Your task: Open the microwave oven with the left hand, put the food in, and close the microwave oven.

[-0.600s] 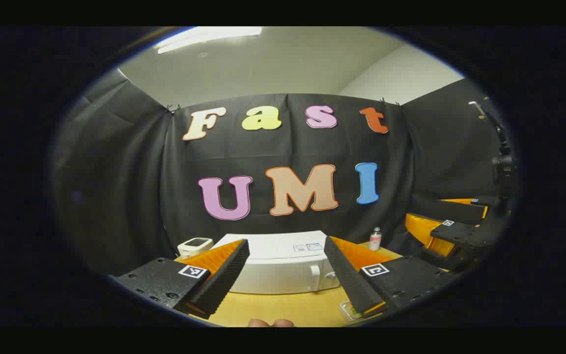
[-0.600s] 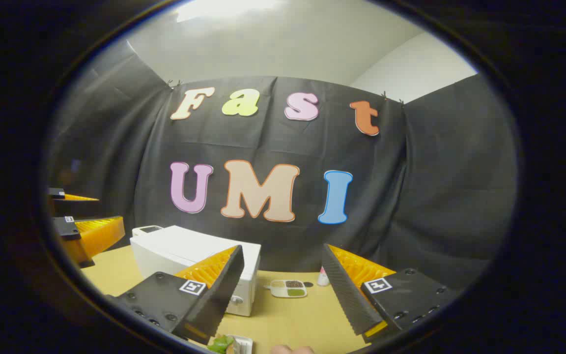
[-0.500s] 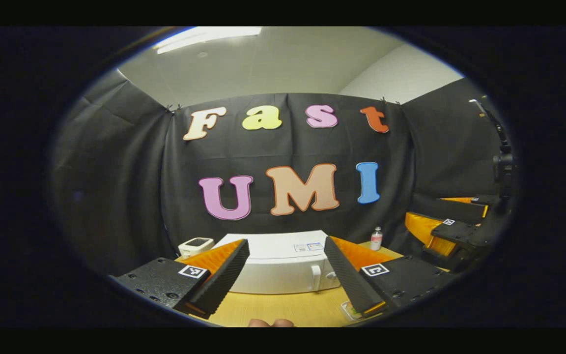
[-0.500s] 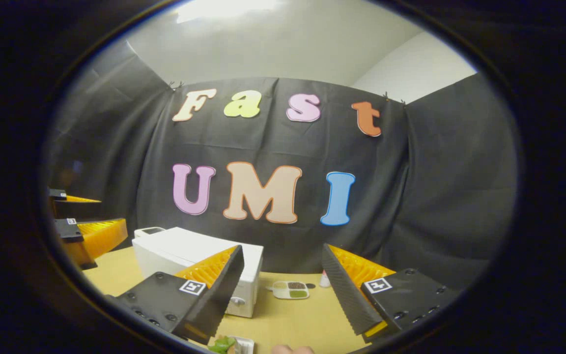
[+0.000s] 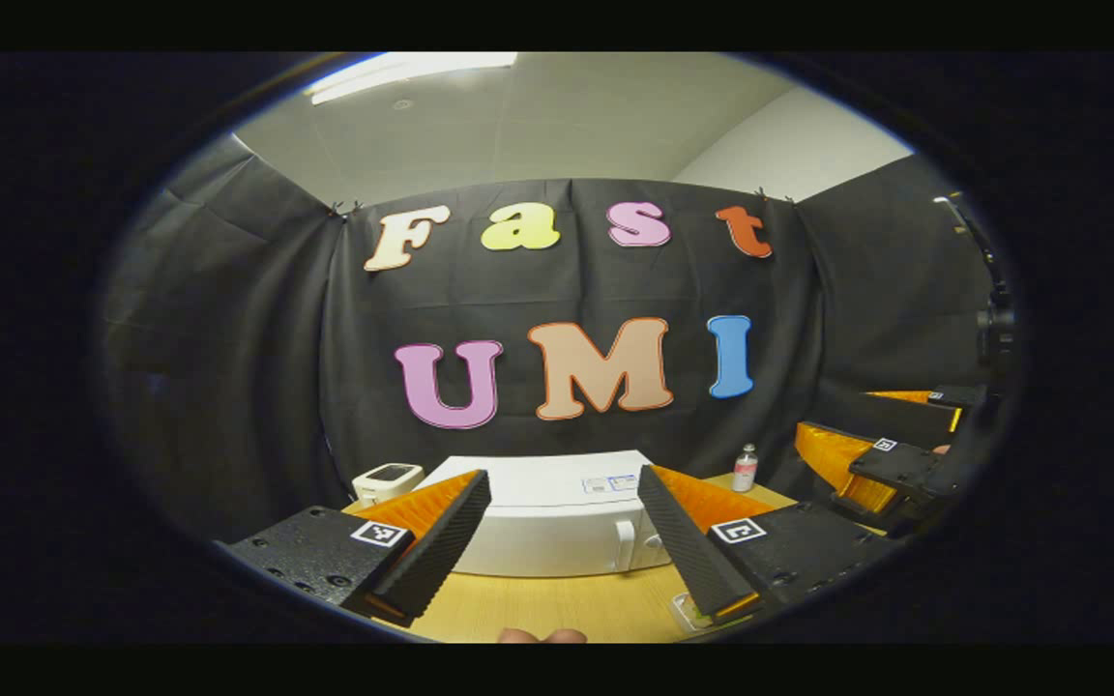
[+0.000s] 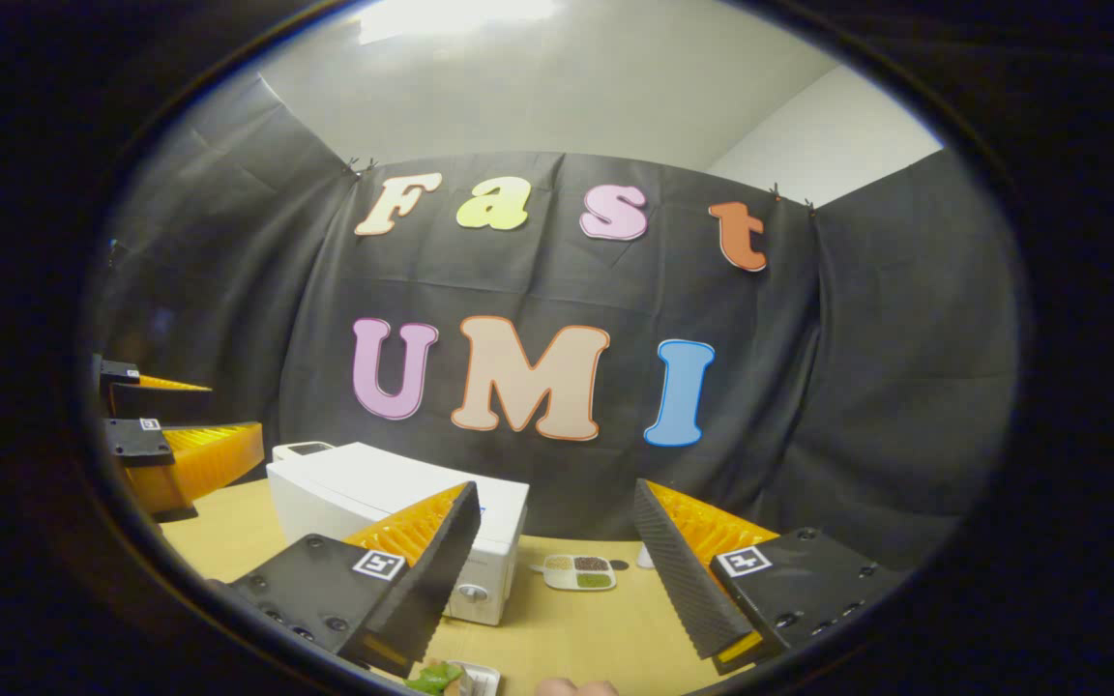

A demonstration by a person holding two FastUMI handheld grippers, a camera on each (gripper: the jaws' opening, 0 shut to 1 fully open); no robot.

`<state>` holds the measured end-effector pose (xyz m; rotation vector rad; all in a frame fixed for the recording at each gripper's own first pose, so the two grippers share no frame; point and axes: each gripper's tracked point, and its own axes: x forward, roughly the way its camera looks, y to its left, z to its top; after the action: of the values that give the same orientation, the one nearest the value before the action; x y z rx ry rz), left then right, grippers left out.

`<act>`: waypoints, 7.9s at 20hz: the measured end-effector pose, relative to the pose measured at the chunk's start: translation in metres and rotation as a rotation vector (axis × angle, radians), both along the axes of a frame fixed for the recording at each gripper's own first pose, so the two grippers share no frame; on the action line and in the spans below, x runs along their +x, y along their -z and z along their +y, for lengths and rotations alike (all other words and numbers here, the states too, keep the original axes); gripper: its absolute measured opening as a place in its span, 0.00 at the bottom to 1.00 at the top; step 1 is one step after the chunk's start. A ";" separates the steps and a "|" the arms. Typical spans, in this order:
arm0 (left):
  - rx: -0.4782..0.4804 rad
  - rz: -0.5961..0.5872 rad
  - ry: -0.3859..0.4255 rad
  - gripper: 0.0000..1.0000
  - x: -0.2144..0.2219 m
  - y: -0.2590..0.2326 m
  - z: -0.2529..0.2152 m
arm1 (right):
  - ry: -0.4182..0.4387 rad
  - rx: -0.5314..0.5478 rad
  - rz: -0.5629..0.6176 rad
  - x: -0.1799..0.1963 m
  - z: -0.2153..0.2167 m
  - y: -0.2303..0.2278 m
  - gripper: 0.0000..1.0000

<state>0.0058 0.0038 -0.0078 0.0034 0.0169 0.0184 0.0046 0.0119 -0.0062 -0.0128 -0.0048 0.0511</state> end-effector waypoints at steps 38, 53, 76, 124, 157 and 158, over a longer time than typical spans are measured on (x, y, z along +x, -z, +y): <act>-0.035 0.361 0.047 0.99 0.045 0.176 0.003 | 0.080 -0.027 0.079 -0.014 -0.040 0.025 1.00; 0.021 0.493 0.216 0.99 0.108 0.267 -0.066 | 0.198 -0.036 0.139 -0.039 -0.091 0.038 0.97; 0.013 0.525 0.249 0.24 0.148 0.299 -0.097 | 0.250 -0.023 0.171 -0.053 -0.117 0.047 0.97; -0.090 0.575 0.017 0.00 -0.135 0.286 0.163 | -0.006 0.009 0.182 -0.017 0.087 0.076 0.97; -0.145 0.533 0.087 0.94 -0.147 0.245 0.178 | 0.022 -0.009 0.500 -0.061 0.094 0.225 0.98; -0.124 0.532 0.080 0.94 -0.150 0.242 0.181 | 0.020 -0.010 0.518 -0.064 0.094 0.234 0.98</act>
<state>-0.1445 0.1853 -0.2502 -0.1156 0.5498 -0.0643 -0.0590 0.1063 -0.2397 -0.0090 0.5129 0.0336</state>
